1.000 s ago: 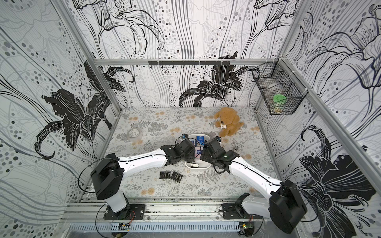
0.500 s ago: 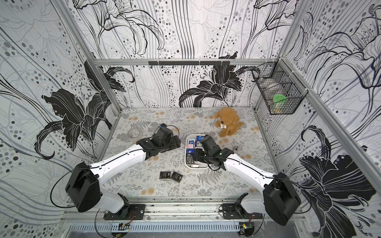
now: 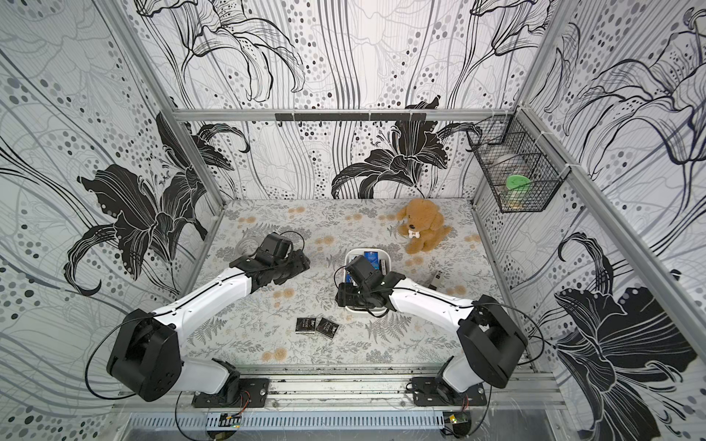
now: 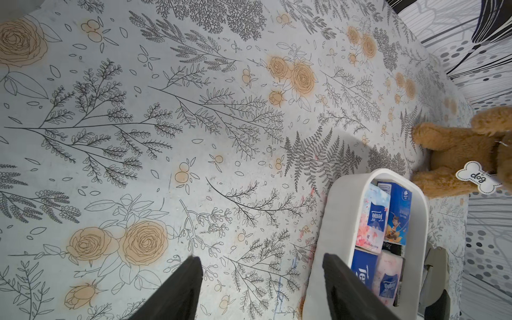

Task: Put the pocket tissues into the storage box
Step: Move the storage box to the center of the board.

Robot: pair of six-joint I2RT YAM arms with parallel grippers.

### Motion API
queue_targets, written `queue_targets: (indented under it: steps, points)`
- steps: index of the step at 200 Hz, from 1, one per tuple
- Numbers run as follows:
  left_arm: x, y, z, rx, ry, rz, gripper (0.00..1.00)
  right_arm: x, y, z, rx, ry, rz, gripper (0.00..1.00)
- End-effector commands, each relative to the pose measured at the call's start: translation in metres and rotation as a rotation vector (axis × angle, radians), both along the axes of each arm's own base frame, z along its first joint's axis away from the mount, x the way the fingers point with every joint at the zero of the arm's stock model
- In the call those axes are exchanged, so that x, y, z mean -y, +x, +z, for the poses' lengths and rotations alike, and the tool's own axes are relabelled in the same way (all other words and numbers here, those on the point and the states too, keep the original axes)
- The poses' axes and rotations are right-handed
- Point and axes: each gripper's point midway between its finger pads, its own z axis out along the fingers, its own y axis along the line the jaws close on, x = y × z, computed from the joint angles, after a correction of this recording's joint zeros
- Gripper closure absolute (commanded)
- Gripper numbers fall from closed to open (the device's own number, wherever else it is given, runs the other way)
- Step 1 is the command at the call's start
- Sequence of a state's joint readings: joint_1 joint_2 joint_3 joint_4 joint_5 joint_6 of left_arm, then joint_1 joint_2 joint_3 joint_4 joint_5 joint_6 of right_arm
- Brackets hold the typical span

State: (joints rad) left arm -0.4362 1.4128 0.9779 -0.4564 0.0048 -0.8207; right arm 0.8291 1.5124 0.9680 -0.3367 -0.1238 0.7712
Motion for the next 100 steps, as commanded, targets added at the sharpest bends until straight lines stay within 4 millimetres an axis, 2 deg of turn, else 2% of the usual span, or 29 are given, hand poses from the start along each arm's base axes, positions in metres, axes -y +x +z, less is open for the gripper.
queue_targets:
  steps: [1,23,43,80,100]
  points:
    - [0.001,0.002,0.007,0.028,-0.022,-0.011,0.27,0.0,0.012,0.001,0.027,-0.053,-0.01,0.28]
    - [0.002,0.004,0.011,0.033,-0.027,-0.012,0.27,-0.009,0.01,0.01,0.02,-0.009,0.021,0.28]
    - [-0.001,0.006,0.013,0.041,-0.019,-0.008,0.27,-0.005,0.009,0.027,0.058,0.017,0.014,0.27]
    - [-0.004,0.008,0.012,0.04,-0.023,-0.008,0.26,0.03,0.015,0.059,0.158,-0.031,-0.079,0.22]
    - [-0.004,0.007,0.011,0.036,-0.047,-0.007,0.24,0.063,0.024,0.058,0.16,-0.083,-0.175,0.21]
